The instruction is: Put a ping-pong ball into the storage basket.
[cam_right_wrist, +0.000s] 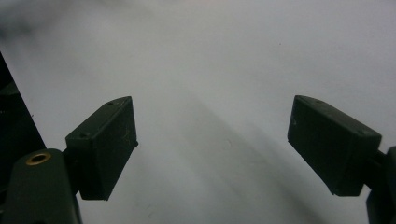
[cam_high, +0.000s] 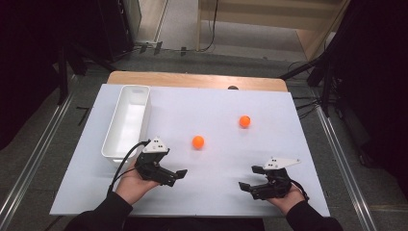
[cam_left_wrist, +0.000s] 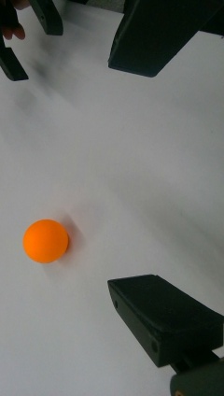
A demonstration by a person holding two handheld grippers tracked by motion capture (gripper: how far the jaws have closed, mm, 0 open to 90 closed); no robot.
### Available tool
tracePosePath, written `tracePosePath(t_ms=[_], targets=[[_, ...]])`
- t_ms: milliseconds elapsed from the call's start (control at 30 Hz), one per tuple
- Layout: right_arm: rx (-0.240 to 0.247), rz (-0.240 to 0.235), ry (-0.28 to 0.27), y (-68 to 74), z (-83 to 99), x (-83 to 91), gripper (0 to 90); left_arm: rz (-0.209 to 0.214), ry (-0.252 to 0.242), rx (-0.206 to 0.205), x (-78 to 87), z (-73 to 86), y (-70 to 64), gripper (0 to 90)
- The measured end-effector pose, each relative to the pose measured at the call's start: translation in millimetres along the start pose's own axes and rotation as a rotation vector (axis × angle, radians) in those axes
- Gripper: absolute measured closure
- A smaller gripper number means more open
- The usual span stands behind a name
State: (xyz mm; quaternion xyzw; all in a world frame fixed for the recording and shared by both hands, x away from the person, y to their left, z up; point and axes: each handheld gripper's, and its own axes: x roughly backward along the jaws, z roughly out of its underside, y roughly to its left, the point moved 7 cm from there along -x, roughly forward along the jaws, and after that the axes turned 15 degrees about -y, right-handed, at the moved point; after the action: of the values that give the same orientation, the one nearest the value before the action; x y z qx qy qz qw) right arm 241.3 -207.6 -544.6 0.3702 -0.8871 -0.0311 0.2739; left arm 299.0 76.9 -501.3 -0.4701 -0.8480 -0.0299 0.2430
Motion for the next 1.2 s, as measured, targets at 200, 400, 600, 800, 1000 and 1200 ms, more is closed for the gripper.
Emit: tracePosePath(t_ms=[200,400,600,800,1000,1200], targets=[[-0.001,0.001,0.0,0.0,-0.5,0.0,14.3,-0.007,-0.002,-0.002,-6.6,-2.5,1.9,0.0],[-0.003,0.005,-0.003,-0.8,-0.1,0.8,14.3,-0.007,0.002,-0.012,-13.4,-5.3,1.8,0.0],[0.003,0.004,-0.001,-0.7,0.0,0.3,14.3,-0.016,-0.002,-0.014,-18.7,-8.0,2.2,0.0],[0.004,0.004,-0.003,-0.8,-0.1,0.5,14.3,-0.019,0.001,-0.025,-22.9,-10.2,3.1,0.0],[0.003,0.004,-0.001,-0.6,0.0,0.3,14.3,-0.021,-0.005,-0.029,-27.3,-13.4,4.3,0.0],[0.004,0.004,-0.003,-0.6,-0.2,0.4,14.3,-0.018,-0.014,-0.024,-32.0,-19.0,4.9,0.0]])
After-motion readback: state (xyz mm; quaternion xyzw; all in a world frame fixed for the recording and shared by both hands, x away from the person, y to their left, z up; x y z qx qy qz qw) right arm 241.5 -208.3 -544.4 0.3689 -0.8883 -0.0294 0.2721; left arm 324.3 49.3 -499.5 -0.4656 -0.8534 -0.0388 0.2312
